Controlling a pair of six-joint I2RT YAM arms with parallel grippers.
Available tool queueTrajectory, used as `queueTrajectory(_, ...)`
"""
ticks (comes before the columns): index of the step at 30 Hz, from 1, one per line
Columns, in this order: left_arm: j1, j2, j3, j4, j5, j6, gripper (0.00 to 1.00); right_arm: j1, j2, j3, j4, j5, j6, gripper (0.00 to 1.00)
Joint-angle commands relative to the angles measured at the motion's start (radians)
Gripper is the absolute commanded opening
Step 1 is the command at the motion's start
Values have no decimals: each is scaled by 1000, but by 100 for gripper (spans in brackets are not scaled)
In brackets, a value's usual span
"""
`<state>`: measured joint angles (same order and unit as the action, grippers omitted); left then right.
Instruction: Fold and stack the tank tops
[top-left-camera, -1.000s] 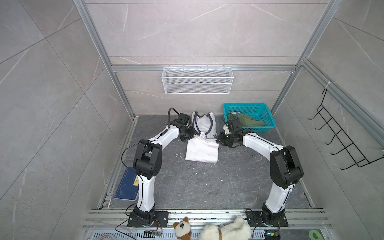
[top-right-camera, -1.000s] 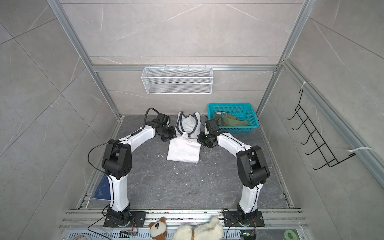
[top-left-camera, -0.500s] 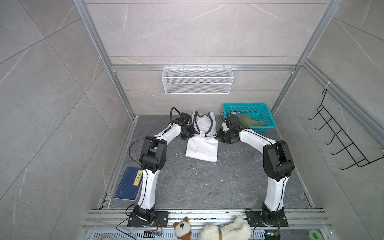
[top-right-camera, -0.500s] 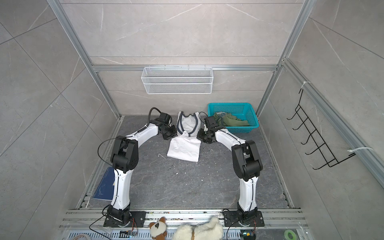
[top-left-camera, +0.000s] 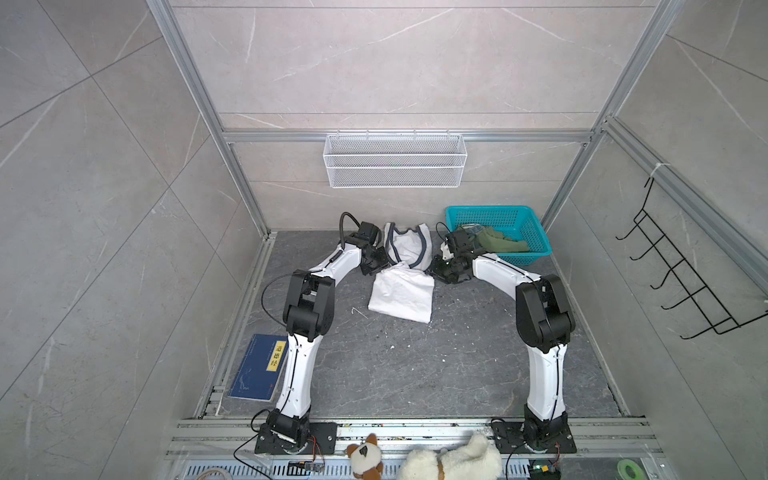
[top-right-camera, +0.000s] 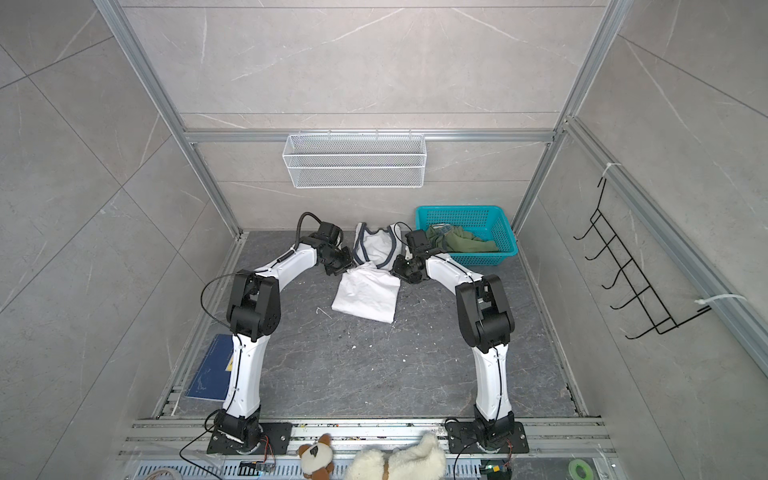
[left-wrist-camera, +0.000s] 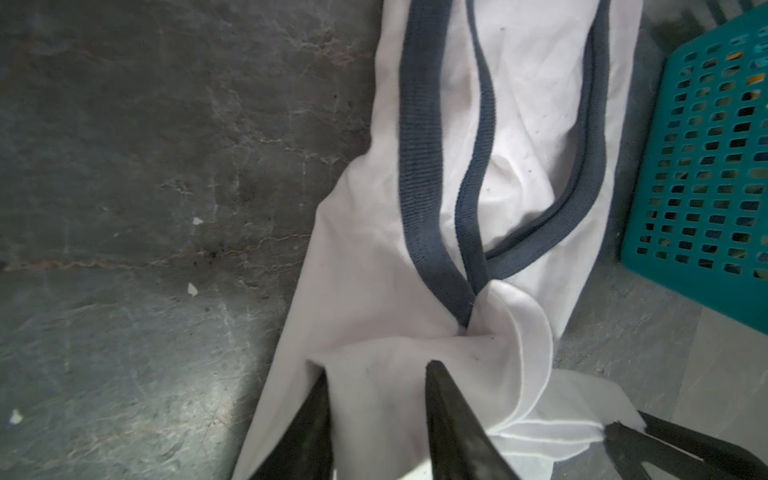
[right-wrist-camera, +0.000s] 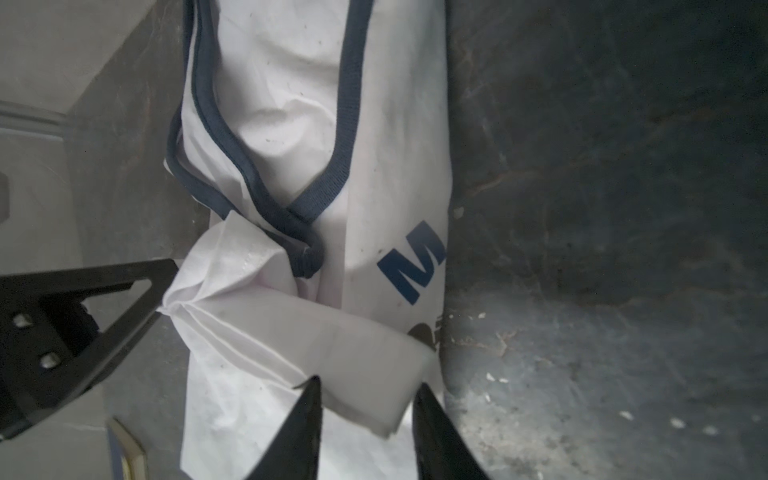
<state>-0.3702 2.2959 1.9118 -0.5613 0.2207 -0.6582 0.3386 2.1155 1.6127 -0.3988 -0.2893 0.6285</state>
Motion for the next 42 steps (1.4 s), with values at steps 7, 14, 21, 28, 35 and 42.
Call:
queueTrajectory(7, 6, -277, -171, -46, -219, 71, 60, -5, -121, -13, -105, 102, -118, 65)
queueTrajectory(14, -2, -488, -466, 18, -140, 133, 62, 5, -275, -230, -36, 21, -121, 66)
queueTrajectory(21, -24, -532, -686, 97, -21, 125, 63, 47, -398, -521, 98, -57, -13, 65)
queueTrajectory(28, -22, -527, -796, 241, 48, 99, 65, 92, -433, -702, 285, -126, 89, 65)
queueTrajectory(35, -5, -547, -867, 377, 66, 37, 65, 108, -419, -788, 437, -141, 177, 65)
queueTrajectory(42, 16, -518, -897, 405, 61, 9, 61, 123, -364, -818, 530, -129, 255, 62)
